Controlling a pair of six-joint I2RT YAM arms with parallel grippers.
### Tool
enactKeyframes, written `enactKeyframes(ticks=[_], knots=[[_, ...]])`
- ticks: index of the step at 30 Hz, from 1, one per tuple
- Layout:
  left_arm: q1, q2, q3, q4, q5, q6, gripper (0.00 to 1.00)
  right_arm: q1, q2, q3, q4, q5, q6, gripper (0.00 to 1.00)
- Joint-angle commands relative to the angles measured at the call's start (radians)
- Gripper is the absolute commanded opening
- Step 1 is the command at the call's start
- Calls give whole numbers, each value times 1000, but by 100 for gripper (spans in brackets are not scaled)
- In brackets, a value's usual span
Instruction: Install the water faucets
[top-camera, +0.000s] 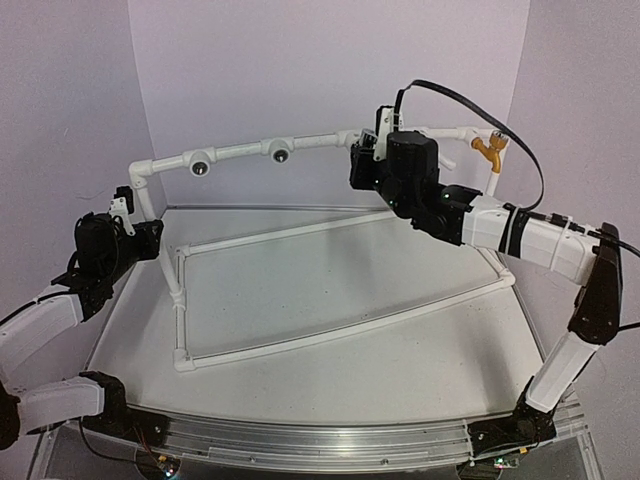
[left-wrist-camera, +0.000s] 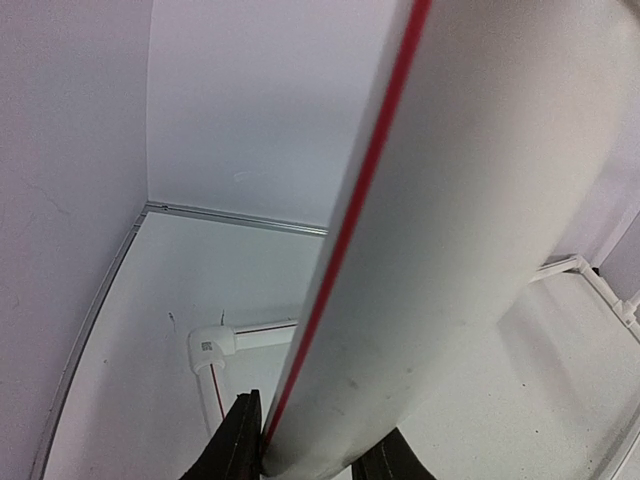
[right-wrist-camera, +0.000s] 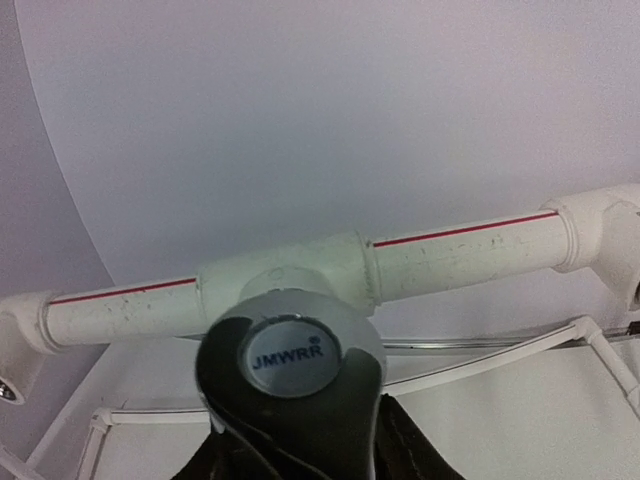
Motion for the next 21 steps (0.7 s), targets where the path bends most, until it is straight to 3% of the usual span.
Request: enactKeyframes(ticks=[1,3,7,11,15,18,21], knots=[[-23,0,-10,-104,115,-170,2,-31,-72,-24,-111,-100,-123,72],[-23,0,-10,-104,111,-169,2,-30,-111,-38,-175,-132,-146,85],[-23,4,-9,-105,111,-172,3,-27,-193,-83,-284,-241,-229,98],[-23,7,-8,-105,110,-174,5,-18,-305,-157,-373,-331,-305,98],[-23,17,2,-106,111,-178,10,-18,-410,-233,-407,-325,-302,98],[-23,15,7,-107,118,-194,20,-18,-462,-281,-428,-287,-273,98],[-23,-1,11,-113,125,-210,38,-18,-495,-307,-454,-239,-209,98]])
